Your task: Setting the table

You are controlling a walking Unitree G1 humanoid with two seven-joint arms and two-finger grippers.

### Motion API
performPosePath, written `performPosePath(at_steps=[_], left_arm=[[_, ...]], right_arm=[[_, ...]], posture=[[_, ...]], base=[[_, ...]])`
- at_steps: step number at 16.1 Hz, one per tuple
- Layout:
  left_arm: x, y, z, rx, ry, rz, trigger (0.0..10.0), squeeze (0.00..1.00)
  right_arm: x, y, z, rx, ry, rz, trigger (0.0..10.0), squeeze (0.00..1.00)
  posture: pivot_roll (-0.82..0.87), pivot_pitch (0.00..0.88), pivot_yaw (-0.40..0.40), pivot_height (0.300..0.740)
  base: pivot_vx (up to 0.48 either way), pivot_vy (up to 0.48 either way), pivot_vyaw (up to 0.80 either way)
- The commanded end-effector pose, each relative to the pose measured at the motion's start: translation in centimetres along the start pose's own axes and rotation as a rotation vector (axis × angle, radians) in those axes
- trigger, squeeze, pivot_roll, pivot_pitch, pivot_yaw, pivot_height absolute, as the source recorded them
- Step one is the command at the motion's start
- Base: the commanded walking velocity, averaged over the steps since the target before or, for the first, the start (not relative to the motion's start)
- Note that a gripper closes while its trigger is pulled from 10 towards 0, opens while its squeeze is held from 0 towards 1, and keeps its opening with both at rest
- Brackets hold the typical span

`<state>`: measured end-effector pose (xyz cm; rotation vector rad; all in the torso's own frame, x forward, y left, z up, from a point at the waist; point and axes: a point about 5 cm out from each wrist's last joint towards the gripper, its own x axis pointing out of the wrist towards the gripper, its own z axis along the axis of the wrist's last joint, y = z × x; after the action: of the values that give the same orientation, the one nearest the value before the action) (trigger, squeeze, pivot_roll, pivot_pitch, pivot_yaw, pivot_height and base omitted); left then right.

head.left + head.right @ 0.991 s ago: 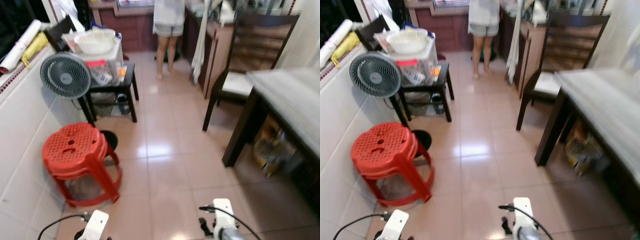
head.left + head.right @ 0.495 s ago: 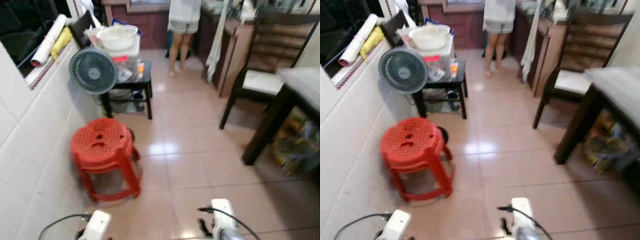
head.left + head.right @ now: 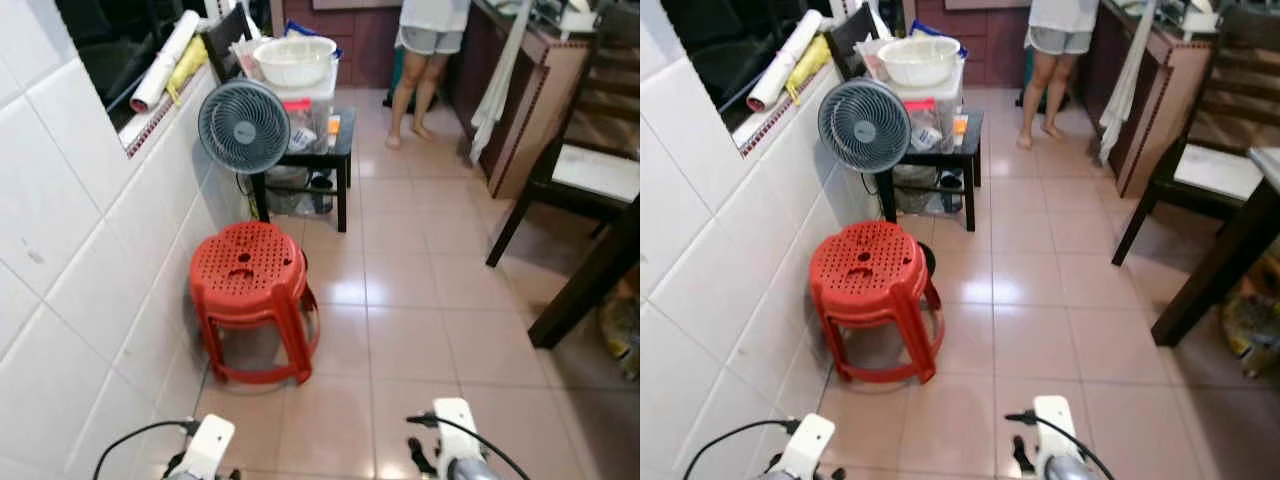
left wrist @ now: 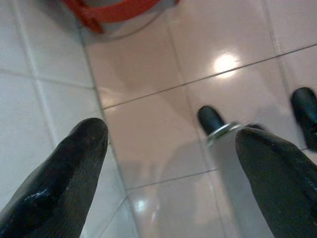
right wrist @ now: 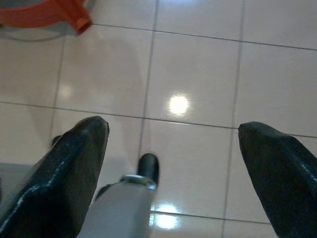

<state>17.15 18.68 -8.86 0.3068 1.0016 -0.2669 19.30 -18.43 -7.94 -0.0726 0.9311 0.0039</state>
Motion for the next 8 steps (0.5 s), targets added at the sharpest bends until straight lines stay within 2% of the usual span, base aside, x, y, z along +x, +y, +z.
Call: performPosePath(at_steps=[1,5,8], left_arm=[[-0.08,0.36,-0.13,0.013,0.008,-0.004,10.0,0.00],[-0.14,0.67,-0.22,0.017,0.015,-0.011,10.0,0.00],[-0.18,0.69,-0.34,0.016,0.018,-0.021,10.0,0.00]], right_arm=[[0.00,0.32,-0.16,0.004,0.005,0.004,10.0,0.00],[-0.03,0.26,-0.26,0.002,0.007,0.006,10.0,0.00],[-0.04,0.24,-0.28,-0.003,0.007,0.007,10.0,0.00]], posture=[[-0.19,0.000,0.039,0.740],[-0.19,0.000,0.042,0.740],[-0.20,0.000,0.042,0.740]], base=[[0.000,0.000,0.00],[0.000,0.000,0.00],[0.278,0.000,0.00]])
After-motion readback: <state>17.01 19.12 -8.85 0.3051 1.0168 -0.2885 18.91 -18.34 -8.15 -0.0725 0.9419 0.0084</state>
